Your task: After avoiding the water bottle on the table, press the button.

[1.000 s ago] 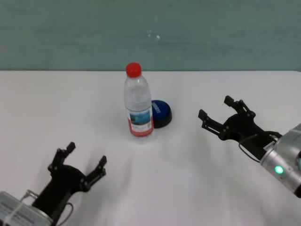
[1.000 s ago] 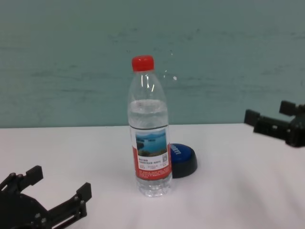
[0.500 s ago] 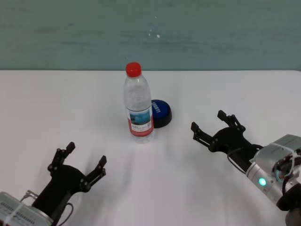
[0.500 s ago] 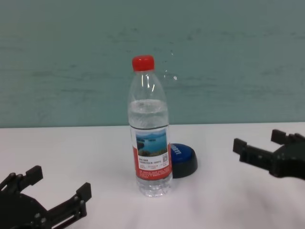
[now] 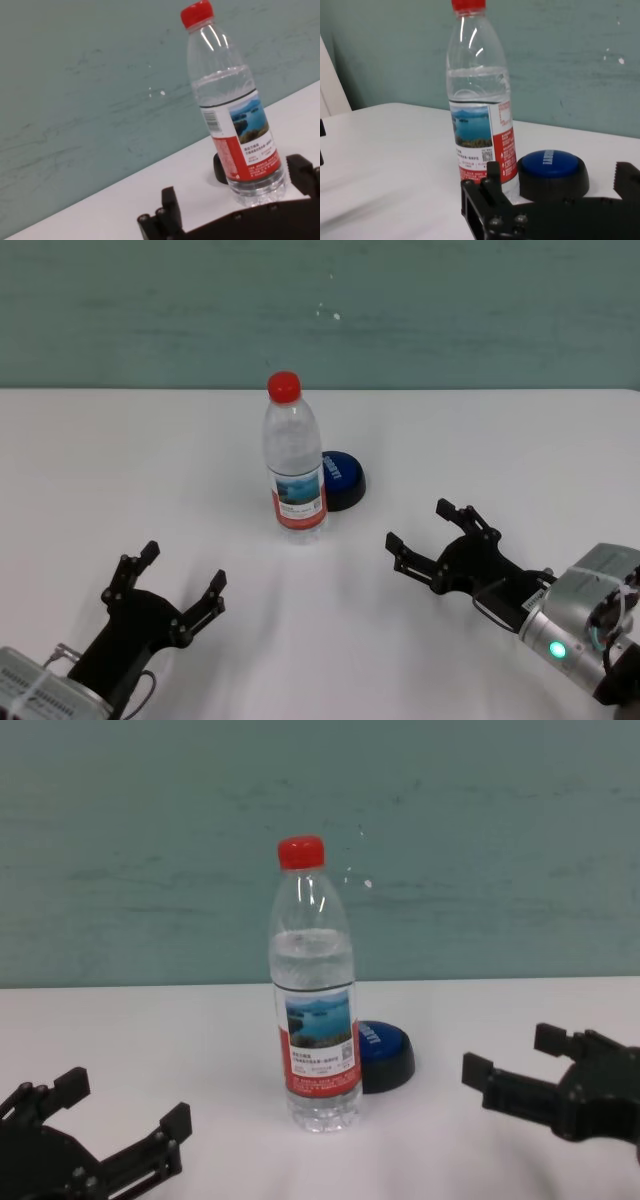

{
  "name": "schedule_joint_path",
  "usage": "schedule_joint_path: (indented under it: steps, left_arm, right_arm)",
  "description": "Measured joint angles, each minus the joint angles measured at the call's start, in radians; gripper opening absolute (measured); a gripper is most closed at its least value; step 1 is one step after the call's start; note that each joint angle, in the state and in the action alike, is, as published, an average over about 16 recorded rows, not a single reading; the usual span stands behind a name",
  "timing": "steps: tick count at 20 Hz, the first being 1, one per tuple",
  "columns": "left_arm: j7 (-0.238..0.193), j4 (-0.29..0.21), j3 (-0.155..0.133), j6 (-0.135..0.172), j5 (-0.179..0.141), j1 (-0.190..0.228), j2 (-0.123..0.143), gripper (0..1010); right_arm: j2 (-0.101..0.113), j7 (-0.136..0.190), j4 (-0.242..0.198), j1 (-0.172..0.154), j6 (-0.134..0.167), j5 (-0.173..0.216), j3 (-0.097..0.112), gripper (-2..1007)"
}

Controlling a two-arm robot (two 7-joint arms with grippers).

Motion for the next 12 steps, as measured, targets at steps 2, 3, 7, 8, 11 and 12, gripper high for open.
schedule_joint_path:
  steps: [2, 3, 7, 8, 11, 12]
  left_arm:
    - [0.0, 0.0, 0.0, 0.0, 0.0, 0.0, 0.0, 1000]
    - [0.0, 0.0, 0.0, 0.0, 0.0, 0.0, 0.0, 1000]
    - [0.0, 0.0, 0.0, 0.0, 0.0, 0.0, 0.0, 1000]
    - [0.0, 0.0, 0.0, 0.0, 0.0, 0.0, 0.0, 1000]
    - [0.0, 0.0, 0.0, 0.0, 0.0, 0.0, 0.0, 1000]
    - [0.0, 0.0, 0.0, 0.0, 0.0, 0.0, 0.0, 1000]
  right_arm:
    - [0.008, 0.017, 0.002, 0.0, -0.009, 0.006, -0.004, 1004]
    - [0.012, 0.023, 0.003, -0.001, -0.013, 0.008, -0.005, 1004]
    - [0.022, 0.038, 0.007, -0.002, -0.027, 0.016, -0.008, 1004]
    - [0.023, 0.04, 0.008, -0.003, -0.03, 0.017, -0.008, 1004]
    - [0.026, 0.046, 0.01, -0.002, -0.04, 0.021, -0.008, 1004]
    - [0.026, 0.047, 0.011, -0.002, -0.043, 0.022, -0.008, 1004]
